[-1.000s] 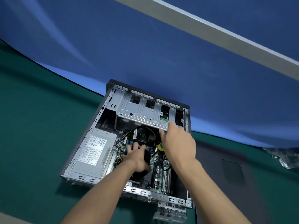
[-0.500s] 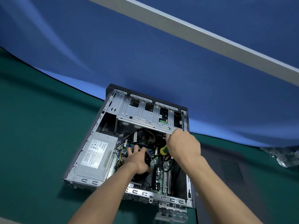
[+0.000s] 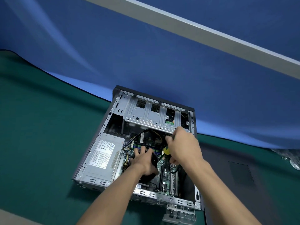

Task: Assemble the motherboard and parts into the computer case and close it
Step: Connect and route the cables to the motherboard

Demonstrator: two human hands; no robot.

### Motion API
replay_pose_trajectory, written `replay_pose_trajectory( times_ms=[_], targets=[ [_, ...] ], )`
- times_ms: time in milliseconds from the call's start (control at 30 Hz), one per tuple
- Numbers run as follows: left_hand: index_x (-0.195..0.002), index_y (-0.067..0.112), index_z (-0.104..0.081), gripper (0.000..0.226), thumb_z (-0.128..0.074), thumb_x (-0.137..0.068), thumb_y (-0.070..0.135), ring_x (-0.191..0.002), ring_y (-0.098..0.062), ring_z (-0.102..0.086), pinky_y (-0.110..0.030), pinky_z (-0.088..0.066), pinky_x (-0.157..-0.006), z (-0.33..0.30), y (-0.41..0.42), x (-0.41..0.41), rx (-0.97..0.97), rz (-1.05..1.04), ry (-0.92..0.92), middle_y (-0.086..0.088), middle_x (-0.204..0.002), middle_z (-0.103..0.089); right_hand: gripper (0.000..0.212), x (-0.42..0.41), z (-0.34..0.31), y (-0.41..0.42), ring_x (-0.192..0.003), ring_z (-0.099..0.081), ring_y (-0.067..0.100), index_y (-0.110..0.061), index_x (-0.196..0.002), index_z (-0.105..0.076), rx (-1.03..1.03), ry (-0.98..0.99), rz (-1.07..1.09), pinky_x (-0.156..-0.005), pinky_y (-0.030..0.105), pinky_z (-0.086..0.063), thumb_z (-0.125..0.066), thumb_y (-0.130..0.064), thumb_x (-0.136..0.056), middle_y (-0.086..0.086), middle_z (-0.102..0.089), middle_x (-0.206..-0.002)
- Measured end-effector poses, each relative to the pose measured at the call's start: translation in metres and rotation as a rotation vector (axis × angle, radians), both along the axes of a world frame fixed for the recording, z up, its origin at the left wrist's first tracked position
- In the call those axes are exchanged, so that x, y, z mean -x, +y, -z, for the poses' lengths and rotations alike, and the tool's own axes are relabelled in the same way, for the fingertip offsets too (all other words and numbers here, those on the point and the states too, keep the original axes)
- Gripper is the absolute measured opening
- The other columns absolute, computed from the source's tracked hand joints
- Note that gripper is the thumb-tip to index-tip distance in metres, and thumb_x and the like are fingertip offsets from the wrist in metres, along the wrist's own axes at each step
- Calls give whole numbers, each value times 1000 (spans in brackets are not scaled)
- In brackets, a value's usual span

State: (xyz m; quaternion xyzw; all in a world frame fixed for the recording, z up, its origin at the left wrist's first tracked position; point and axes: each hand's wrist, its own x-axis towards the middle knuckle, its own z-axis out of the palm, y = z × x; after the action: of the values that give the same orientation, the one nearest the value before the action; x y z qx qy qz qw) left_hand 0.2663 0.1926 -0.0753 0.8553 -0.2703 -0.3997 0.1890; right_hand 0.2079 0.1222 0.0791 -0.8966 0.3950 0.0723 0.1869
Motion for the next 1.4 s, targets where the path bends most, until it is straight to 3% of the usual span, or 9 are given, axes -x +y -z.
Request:
replay_pose_trajectory(
  times_ms=[167,367,567,700,933,1033,1167,1300,1400],
  targets=[
    [-127,29,-38,65,-76,-74,33,-135,-37,-12,-56,-21,-108,2,-1,0,-11,1,-4,-3,-136,-23,30,-4,-6,-1,-85,-52,28,-16,-119,-37,8,83,-72,-67,33,-38,-47,-32,-96,4,-48,-106],
    [-131,29,-38,74,-78,-71,40,-133,-34,-13,-56,-22,-108,0,-1,-1,-9,19,-2,-3,-136,-25,38,-5,-10,-10,-103,-58,31,-10,-120,-45,129,205,-37,-72,32,-39,-43,-41,-99,11,-60,-115],
    [-134,27,-35,73,-77,-74,36,-136,-34,-10,-58,-20,-108,0,-2,0,-7,16,-8,-3,-140,-22,33,0,-9,-14,-74,-54,27,-10,-93,-53,172,171,-50,-63,30,-43,-42,-41,-98,6,-65,-94],
    [-135,27,-34,70,-74,-78,32,-137,-34,-9,-58,-19,-109,-1,-1,1,-9,14,-10,-3,-142,-21,20,5,-11,-16,-74,-65,27,-14,-108,-41,-51,164,-32,-69,35,-54,-49,-29,-96,7,-66,-92],
    [-134,27,-35,74,-77,-74,37,-135,-33,-11,-58,-22,-108,-1,-2,0,-16,25,0,-2,-138,-22,21,8,-13,-14,-83,-65,28,-16,-106,-39,-106,152,8,-72,37,-54,-52,-28,-94,10,-63,-97],
    [-135,27,-34,72,-75,-76,33,-133,-32,-12,-58,-23,-108,0,-2,0,-15,22,-15,-3,-138,-23,31,9,-10,-13,-82,-61,29,-8,-111,-49,87,163,8,-66,31,-48,-44,-36,-99,12,-65,-102],
    [-135,27,-34,76,-77,-73,37,-134,-33,-12,-57,-23,-107,-1,-1,0,-10,25,1,-4,-138,-23,47,5,-13,-14,-88,-64,32,-18,-131,-26,-130,164,45,-77,42,-54,-53,-22,-93,13,-61,-108],
    [-136,28,-33,75,-76,-74,36,-134,-33,-12,-57,-24,-108,-1,-2,0,-6,22,-12,-4,-139,-23,41,9,-10,-11,-92,-62,31,-8,-129,-37,101,168,18,-65,31,-44,-42,-36,-99,10,-64,-105],
    [-137,28,-33,76,-76,-75,36,-135,-33,-11,-57,-23,-109,-2,-1,0,-10,23,-5,-4,-140,-22,38,9,-11,-11,-91,-64,31,-13,-126,-34,-77,148,39,-76,37,-51,-46,-34,-97,10,-60,-110]
  ],
)
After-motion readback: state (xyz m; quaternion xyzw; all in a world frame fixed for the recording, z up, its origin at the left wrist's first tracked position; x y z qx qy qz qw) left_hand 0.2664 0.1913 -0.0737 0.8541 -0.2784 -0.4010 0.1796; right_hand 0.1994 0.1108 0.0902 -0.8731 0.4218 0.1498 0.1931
